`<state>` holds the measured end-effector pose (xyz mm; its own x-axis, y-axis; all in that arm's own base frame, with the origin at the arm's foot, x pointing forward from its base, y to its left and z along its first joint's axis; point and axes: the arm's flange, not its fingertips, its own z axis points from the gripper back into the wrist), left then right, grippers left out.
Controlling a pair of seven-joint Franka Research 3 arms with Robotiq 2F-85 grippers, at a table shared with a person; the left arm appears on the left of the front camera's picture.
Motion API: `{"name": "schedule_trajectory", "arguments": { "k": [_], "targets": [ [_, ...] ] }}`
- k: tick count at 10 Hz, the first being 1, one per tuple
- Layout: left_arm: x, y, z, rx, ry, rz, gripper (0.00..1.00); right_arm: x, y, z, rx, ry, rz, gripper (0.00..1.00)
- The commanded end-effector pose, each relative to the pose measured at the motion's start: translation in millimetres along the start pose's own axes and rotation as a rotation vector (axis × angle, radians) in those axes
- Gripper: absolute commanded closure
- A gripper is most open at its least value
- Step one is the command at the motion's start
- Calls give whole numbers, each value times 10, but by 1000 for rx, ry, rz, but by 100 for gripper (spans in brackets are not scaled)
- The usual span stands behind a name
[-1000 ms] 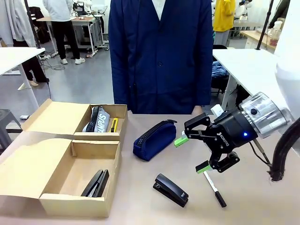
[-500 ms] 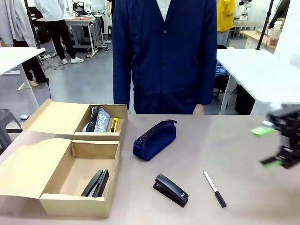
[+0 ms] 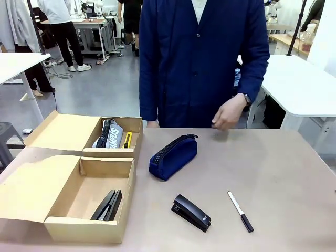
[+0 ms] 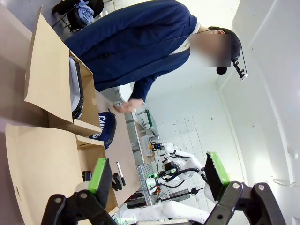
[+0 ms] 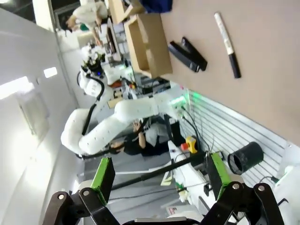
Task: Place items inside the box.
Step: Pick up a Pencil pouch or Stapler and place it inside the Mailer Box closest to the robot.
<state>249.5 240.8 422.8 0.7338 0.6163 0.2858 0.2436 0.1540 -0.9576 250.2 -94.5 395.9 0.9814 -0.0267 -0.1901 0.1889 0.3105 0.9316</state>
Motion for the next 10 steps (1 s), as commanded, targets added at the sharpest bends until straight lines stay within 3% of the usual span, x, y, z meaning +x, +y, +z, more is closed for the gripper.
{"name": "schedule_trajectory", "arguments": {
  "k": [1, 10],
  "targets": [
    [-23, -5, -21, -19, -8, -17, 0, -3, 140, -180, -1, 87, -11, 0],
    [-23, -5, -21, -19, -8, -17, 0, -3, 140, -180, -1, 87, -11, 0]
  ]
}}
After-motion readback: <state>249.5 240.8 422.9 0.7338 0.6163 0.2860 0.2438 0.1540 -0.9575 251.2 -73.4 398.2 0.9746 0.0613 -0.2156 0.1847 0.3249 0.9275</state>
